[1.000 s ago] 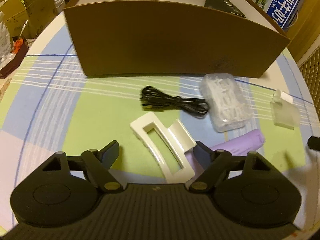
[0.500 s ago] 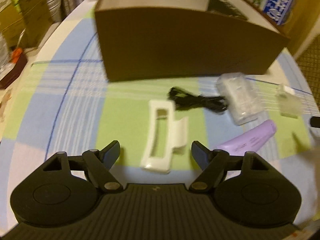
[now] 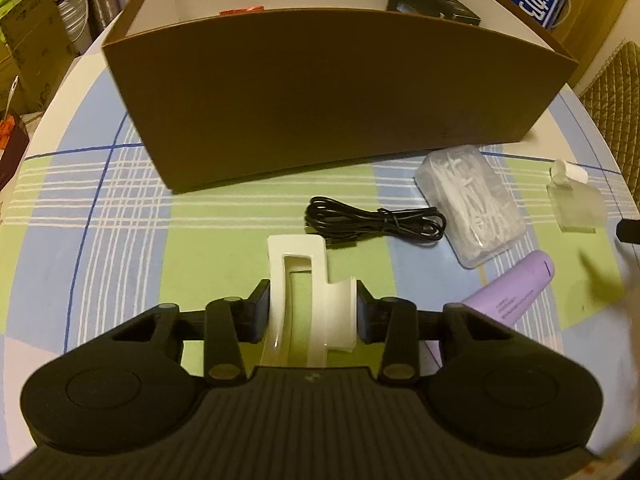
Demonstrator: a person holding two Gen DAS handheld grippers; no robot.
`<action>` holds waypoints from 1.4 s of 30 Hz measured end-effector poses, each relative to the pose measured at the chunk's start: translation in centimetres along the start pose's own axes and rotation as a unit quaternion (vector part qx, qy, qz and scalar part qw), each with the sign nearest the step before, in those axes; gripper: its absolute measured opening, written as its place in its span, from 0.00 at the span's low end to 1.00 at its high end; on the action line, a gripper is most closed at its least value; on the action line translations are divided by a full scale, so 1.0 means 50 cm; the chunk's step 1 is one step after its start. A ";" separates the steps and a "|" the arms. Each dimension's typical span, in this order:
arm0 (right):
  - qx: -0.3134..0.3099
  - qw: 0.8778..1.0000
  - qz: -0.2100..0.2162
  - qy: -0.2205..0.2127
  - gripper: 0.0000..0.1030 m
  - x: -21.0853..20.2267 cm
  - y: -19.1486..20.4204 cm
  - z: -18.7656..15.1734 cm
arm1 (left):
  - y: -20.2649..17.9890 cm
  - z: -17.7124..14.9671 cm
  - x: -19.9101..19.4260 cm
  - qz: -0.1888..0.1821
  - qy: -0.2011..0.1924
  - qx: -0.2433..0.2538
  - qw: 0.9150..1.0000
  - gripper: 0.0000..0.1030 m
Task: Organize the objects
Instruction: 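Close the left gripper on the hair clip while the right grasps the clear plastic cup, then carry the hair clip and plastic cup over the brown box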
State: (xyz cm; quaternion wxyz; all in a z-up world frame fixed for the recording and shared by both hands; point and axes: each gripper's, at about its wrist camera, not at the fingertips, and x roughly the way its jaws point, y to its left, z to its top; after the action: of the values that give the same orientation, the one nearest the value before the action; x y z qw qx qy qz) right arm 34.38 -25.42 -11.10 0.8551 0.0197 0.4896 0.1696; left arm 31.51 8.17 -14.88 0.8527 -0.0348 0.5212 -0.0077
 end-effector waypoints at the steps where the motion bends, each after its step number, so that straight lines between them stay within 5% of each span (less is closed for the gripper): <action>1: -0.002 1.000 0.000 -0.002 0.94 0.004 0.003 0.004 | 0.003 -0.001 0.001 0.004 -0.001 -0.004 1.000 0.35; 8: -0.013 1.000 -0.008 -0.011 0.94 0.053 0.029 0.036 | 0.039 -0.005 -0.011 0.029 -0.005 -0.034 0.999 0.35; 16: -0.017 1.000 -0.023 -0.003 0.71 0.094 0.033 0.045 | 0.068 -0.015 -0.026 0.047 -0.005 -0.063 0.997 0.35; 24: -0.049 0.999 -0.023 0.007 0.68 0.089 0.041 0.034 | 0.067 -0.020 -0.048 0.051 -0.010 -0.077 0.996 0.35; 42: -0.089 0.991 0.098 -0.038 0.68 -0.028 0.155 0.093 | 0.033 0.049 -0.176 0.020 -0.078 -0.057 0.995 0.35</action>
State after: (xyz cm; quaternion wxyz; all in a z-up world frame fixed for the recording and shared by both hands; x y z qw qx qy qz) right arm 35.57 -17.93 -5.95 0.8509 -0.0017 0.4353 0.2942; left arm 29.64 10.40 -6.04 0.8873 -0.0731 0.4535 0.0416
